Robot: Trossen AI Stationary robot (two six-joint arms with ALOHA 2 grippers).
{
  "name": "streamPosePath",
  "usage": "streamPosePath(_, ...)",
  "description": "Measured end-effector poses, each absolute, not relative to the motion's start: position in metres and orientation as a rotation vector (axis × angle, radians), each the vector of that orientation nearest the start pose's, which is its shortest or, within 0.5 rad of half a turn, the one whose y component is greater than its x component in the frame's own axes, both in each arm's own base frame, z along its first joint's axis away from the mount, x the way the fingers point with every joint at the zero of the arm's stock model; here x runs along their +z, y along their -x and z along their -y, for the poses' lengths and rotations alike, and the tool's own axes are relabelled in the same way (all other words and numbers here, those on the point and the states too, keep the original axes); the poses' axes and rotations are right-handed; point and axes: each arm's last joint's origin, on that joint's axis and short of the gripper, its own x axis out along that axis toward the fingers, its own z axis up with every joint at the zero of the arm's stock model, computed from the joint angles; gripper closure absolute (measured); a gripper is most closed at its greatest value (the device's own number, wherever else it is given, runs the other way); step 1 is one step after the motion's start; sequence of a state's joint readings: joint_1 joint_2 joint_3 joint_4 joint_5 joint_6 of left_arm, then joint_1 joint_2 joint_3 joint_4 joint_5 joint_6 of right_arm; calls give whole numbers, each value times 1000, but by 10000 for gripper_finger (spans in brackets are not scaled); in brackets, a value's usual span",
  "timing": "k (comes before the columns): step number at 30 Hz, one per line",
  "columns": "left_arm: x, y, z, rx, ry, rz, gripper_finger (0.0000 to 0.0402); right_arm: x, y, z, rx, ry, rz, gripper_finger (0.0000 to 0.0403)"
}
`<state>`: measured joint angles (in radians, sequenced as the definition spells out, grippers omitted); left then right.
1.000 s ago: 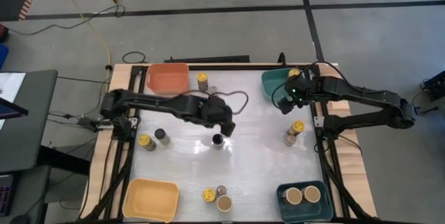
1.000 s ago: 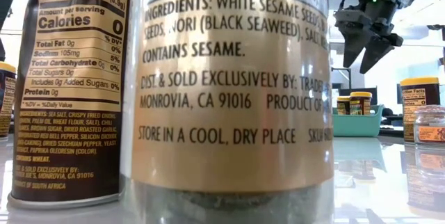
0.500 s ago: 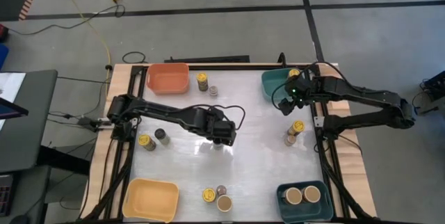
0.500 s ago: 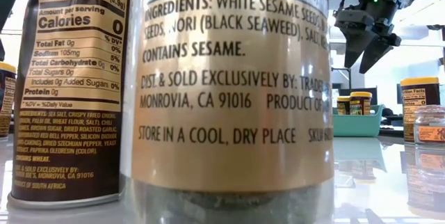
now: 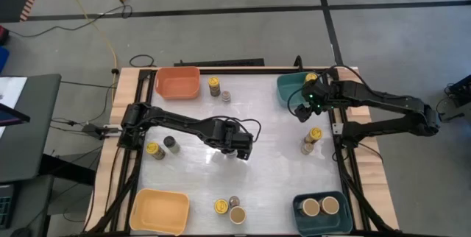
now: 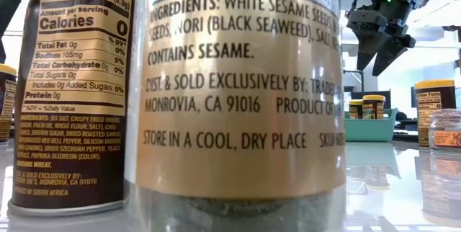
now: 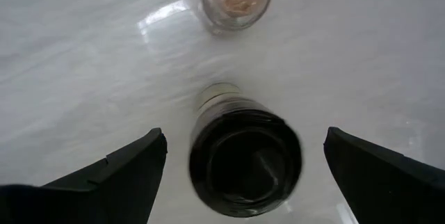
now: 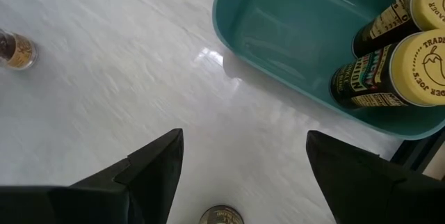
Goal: Sort spices by type
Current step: Put the right black seasoning bottle into the yellow bin
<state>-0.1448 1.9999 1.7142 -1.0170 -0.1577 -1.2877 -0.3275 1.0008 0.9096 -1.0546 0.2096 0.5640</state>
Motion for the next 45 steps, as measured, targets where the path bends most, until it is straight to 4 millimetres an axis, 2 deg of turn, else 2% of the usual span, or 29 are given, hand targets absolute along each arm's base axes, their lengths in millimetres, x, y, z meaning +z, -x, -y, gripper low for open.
streamPosePath(4,239,-402,54,829,903,-1076,57,276,-156,59,-791,-556,-993,72)
streamPosePath(15,239,-402,52,837,913,-1071,202,276,-156,59,-784,-545,-993,72)
streamPosePath(20,246,-401,53,820,888,-1085,204,276,-157,60,-782,-543,-989,72)
streamPosePath(24,273,-391,60,811,846,-1067,204,276,-157,60,-782,-543,-989,72)
streamPosePath(28,309,-367,77,811,811,-1014,204,276,-156,60,-782,-543,-990,72)
streamPosePath(32,345,-325,105,785,836,-975,204,276,-156,60,-781,-542,-990,72)
streamPosePath(34,355,-303,120,815,856,-973,201,276,-156,60,-780,-540,-991,72)
streamPosePath(37,362,-267,146,916,907,-992,200,276,-157,60,-779,-540,-987,72)
streamPosePath(41,358,-237,182,938,1016,-974,199,277,-158,60,-778,-543,-971,72)
streamPosePath(45,351,-213,209,1003,1108,-986,198,278,-160,61,-774,-543,-951,72)
